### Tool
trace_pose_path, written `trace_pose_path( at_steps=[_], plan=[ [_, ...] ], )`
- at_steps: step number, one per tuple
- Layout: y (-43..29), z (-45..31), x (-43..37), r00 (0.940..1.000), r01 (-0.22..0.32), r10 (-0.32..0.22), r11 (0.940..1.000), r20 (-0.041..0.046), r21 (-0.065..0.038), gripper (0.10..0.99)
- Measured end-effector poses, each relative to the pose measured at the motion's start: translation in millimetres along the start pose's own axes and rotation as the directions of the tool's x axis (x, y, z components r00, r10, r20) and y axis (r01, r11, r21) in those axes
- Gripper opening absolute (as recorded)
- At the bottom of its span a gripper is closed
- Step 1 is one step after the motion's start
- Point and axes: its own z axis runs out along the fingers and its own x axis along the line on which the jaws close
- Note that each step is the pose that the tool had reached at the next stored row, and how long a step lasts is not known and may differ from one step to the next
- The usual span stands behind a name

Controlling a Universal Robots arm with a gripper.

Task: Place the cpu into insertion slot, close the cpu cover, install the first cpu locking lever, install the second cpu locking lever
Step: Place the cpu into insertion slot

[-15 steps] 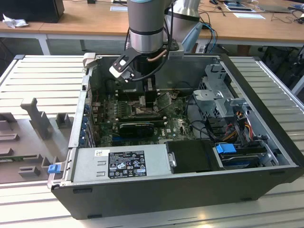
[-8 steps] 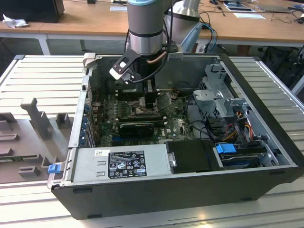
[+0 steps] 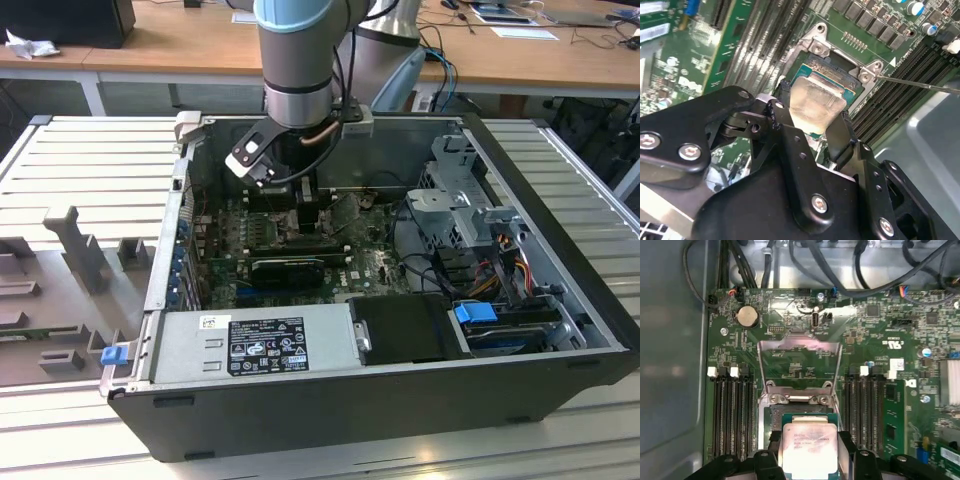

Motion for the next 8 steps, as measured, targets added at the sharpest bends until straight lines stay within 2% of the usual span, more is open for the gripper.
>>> trace_pose_path(
  at_steps=[1,4,8],
  plan=[
    [-0.4,3.8,2.5,1.0000,0.006,-0.006,1.0000,-0.0007,0.000,0.529],
    [-1.0,10.5,3.2,0.9999,0.013,-0.013,0.9999,-0.0012,0.000,0.529],
    [-1.4,14.8,3.2,1.0000,0.008,-0.008,1.0000,-0.0007,0.000,0.529]
  ],
)
